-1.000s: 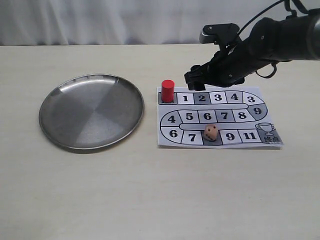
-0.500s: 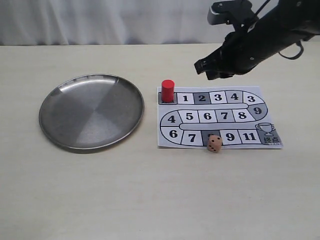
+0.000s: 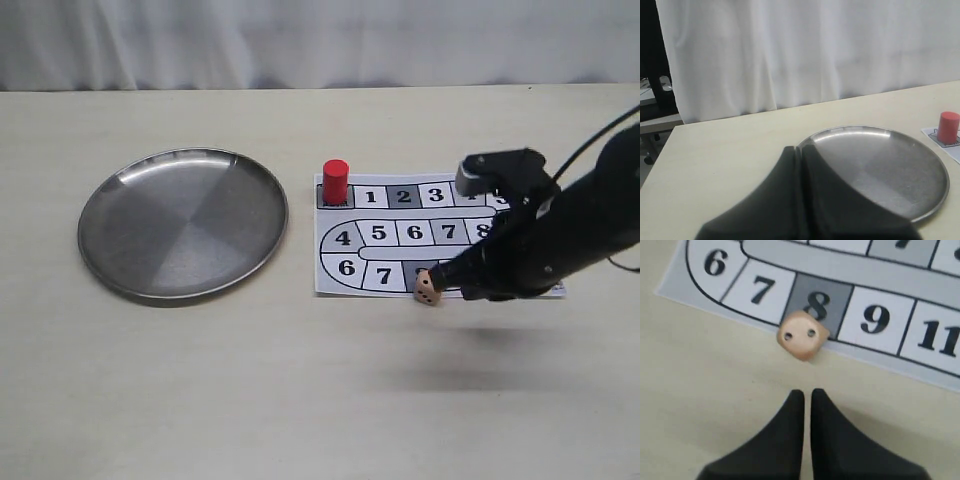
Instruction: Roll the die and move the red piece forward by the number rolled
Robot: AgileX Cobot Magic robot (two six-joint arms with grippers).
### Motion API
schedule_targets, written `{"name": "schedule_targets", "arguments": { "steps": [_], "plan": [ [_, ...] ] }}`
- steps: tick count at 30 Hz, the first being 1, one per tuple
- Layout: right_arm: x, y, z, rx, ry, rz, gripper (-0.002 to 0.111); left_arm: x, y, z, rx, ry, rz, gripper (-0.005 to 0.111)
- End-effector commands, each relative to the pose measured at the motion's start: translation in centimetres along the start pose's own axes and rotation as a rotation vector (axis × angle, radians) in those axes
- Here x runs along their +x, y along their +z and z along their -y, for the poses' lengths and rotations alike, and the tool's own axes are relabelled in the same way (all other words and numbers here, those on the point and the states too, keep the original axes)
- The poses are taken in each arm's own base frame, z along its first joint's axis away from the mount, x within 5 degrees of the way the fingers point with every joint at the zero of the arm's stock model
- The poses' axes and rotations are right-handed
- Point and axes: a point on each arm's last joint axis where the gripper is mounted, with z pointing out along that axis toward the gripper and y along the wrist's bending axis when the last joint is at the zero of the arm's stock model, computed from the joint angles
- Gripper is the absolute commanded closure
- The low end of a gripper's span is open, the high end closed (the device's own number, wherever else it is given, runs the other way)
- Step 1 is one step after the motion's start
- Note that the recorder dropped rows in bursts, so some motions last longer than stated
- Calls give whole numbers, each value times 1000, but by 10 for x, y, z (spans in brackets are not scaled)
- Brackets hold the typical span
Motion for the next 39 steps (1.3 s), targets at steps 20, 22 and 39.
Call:
{"name": "schedule_targets", "arguments": {
  "steps": [20,22,39],
  "plan": [
    [20,46,-20,30,-266,36,104,0,0,1,9,0,10,107],
    [20,46,-20,30,-266,36,104,0,0,1,9,0,10,107],
    [-12,19,-34,-34,-165,11,104,0,0,1,9,0,10,107]
  ]
}}
